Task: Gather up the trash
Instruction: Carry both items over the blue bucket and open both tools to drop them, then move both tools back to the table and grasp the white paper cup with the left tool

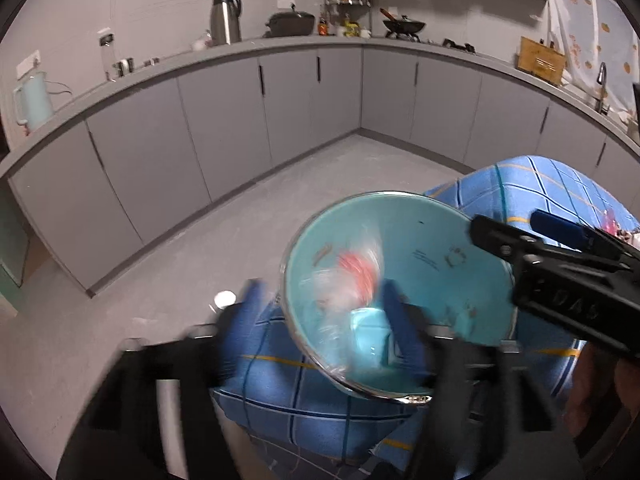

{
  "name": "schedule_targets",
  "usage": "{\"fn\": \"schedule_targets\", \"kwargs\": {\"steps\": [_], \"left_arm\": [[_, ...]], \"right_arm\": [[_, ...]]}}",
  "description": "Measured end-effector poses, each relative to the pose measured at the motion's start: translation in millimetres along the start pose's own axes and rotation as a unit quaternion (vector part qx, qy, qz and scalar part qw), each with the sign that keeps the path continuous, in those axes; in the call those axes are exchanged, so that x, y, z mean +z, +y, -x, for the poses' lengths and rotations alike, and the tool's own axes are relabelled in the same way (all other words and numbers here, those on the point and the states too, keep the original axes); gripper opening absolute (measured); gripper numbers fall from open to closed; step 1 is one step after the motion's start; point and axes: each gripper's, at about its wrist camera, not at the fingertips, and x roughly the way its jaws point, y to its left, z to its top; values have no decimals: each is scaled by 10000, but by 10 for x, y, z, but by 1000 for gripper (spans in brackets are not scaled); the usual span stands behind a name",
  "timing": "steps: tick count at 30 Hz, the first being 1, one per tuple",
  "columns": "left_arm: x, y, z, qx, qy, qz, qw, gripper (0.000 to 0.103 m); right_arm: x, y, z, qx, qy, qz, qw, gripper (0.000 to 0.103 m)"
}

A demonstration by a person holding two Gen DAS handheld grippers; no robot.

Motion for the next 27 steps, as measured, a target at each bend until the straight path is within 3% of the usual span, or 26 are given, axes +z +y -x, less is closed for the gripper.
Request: {"fn": "schedule_targets", "kwargs": {"steps": [5, 8, 14, 20, 27], "left_arm": [[21, 7, 68, 33, -53, -15, 10000, 69], [35, -15, 127, 60, -138, -11, 9999, 80], [67, -232, 238, -137, -232, -200, 9994, 84], [39, -633, 339, -420, -276, -507, 9975, 88], [-38, -1363, 533, -1015, -338, -1112, 9880, 91]], "right_arm": [[-23, -108, 201, -174, -121, -67, 9998, 81], [-35, -218, 396, -354, -276, -138, 9989, 81], [-169, -455, 830, -806, -547, -195, 9951, 82], [-393, -804, 1410, -1392, -865, -379, 9857, 85], [-834, -1369, 1976, -2148, -897, -885, 9685, 86]]}}
